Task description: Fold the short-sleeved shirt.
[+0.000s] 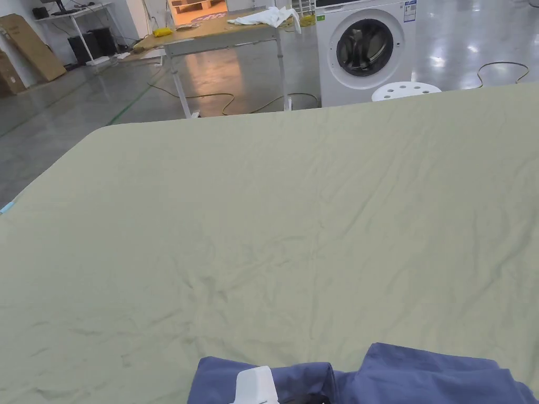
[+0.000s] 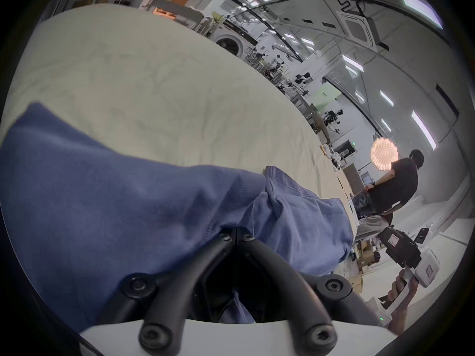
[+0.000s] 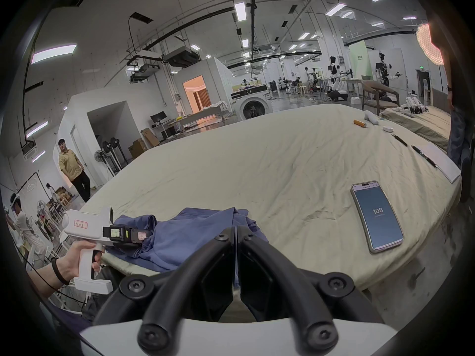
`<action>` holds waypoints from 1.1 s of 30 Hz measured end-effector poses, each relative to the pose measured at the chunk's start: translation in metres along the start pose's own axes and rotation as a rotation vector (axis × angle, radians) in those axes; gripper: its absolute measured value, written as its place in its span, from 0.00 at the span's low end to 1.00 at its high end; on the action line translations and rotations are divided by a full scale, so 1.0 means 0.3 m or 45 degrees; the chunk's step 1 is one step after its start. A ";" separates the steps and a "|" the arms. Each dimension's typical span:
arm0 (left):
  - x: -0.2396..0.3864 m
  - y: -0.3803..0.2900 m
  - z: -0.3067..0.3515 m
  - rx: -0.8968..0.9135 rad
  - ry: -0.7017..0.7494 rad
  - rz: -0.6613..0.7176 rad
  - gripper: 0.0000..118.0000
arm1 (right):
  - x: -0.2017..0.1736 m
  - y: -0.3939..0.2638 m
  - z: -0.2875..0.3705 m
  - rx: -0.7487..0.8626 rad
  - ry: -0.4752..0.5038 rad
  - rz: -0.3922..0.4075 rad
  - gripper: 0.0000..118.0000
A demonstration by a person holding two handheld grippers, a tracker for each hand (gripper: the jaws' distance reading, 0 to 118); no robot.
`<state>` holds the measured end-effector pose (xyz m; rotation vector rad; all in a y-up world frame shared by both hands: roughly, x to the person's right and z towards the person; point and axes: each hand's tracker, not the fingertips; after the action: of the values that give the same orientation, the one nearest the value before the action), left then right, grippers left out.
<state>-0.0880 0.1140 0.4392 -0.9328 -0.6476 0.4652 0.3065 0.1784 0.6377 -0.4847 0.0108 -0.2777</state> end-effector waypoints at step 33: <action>-0.402 -0.005 0.576 0.539 -0.101 0.649 0.09 | 0.051 -0.007 -0.007 -0.022 0.050 -0.080 0.00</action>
<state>-0.2936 0.1389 0.4783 -0.6680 -0.3527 1.0541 0.3205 0.1717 0.6376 -0.4969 0.0364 -0.3488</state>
